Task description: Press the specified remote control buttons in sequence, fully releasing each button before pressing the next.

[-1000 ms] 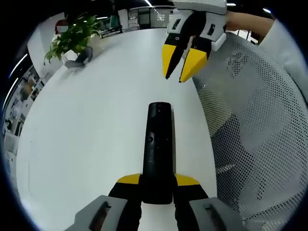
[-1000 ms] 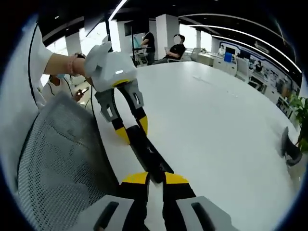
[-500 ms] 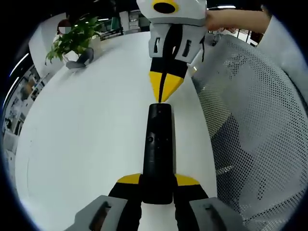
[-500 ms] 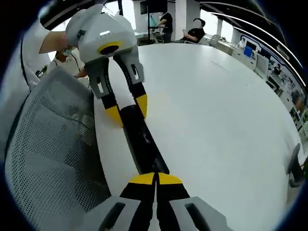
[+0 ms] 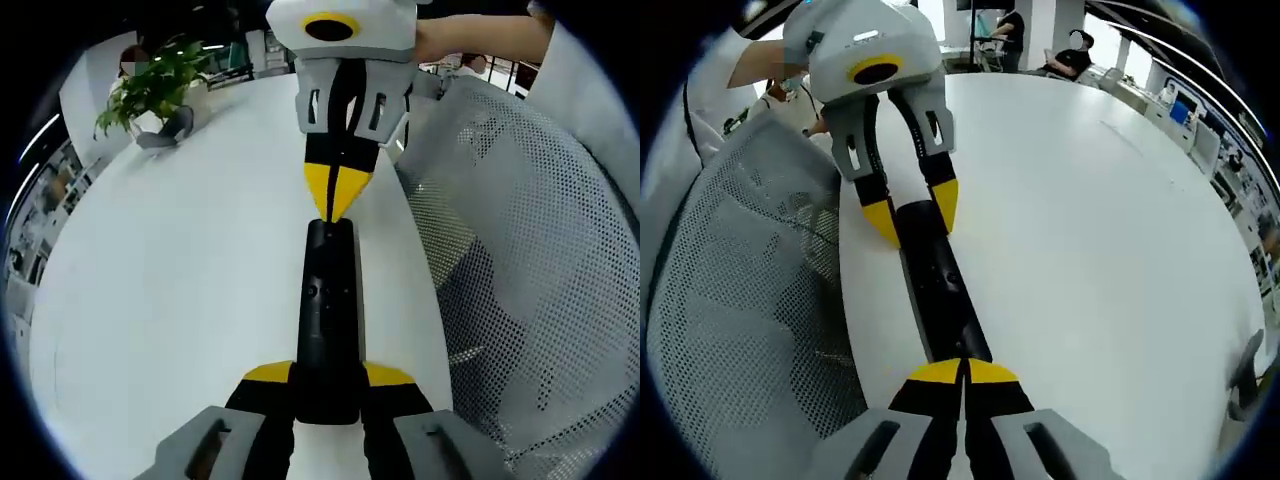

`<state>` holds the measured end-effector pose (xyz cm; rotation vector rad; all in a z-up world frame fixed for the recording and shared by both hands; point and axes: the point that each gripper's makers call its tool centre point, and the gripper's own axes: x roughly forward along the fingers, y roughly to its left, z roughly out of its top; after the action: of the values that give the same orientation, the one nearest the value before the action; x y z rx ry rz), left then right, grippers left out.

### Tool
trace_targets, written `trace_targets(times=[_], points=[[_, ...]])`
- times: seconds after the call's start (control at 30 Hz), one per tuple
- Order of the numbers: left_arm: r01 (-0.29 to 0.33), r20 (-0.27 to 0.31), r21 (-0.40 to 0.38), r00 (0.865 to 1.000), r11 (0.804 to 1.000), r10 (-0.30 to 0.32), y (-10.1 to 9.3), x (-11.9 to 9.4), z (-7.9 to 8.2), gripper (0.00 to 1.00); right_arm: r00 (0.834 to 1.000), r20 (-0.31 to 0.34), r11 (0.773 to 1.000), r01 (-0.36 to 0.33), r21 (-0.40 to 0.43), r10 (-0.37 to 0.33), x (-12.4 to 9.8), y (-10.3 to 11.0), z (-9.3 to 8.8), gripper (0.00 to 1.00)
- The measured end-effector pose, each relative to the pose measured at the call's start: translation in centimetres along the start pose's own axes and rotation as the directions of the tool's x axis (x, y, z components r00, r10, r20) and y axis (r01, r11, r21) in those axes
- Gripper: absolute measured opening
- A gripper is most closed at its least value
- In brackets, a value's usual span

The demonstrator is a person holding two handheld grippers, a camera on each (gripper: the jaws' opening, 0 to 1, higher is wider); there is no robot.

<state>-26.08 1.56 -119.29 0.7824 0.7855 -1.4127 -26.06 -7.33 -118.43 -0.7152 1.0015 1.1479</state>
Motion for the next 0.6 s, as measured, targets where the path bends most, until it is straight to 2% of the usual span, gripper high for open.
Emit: trace_targets(times=[0.07,0.13,0.23,0.3,0.33,0.4,0.47,0.57,0.6], points=[[-0.001,-0.002,-0.005,1.0,1.0,0.001,-0.01,0.0,0.0,0.24,0.998,-0.06,0.999,-0.006,-0.036,0.004,0.07,-0.02,-0.09,0.0],[0.0,-0.005,-0.002,1.0,1.0,0.0,-0.01,0.01,0.03,0.24,0.995,-0.103,0.999,-0.012,-0.038,0.008,0.2,-0.06,0.01,0.0],[0.001,-0.006,-0.002,1.0,1.0,-0.001,-0.02,-0.01,0.01,0.24,0.992,-0.123,1.0,-0.007,-0.023,0.004,0.32,-0.1,0.07,0.0],[0.001,-0.001,-0.004,1.0,1.0,-0.001,-0.01,-0.03,0.01,0.24,0.993,-0.114,1.0,0.013,0.002,-0.013,0.27,-0.19,0.0,0.0],[0.001,0.005,-0.008,1.0,1.0,-0.001,0.0,-0.04,0.02,0.24,0.994,-0.105,1.0,0.017,-0.025,-0.02,0.22,-0.09,-0.07,0.0],[0.0,0.013,-0.01,1.0,1.0,0.0,0.0,-0.07,0.0,0.24,0.997,-0.067,0.999,0.023,-0.026,-0.025,0.11,-0.12,-0.13,0.0],[0.001,0.018,-0.009,1.0,1.0,-0.001,0.01,-0.07,0.01,0.24,1.0,0.012,1.0,0.014,0.01,-0.014,0.0,-0.11,0.04,0.0],[0.001,0.014,-0.008,1.0,1.0,-0.001,0.01,-0.06,0.03,0.24,0.997,0.077,0.999,0.003,0.05,-0.006,-0.21,-0.09,0.03,0.0],[0.001,0.014,-0.007,1.0,1.0,-0.001,0.01,-0.06,0.04,0.24,0.995,0.097,0.995,-0.003,0.101,-0.006,-0.28,-0.08,0.05,0.0]])
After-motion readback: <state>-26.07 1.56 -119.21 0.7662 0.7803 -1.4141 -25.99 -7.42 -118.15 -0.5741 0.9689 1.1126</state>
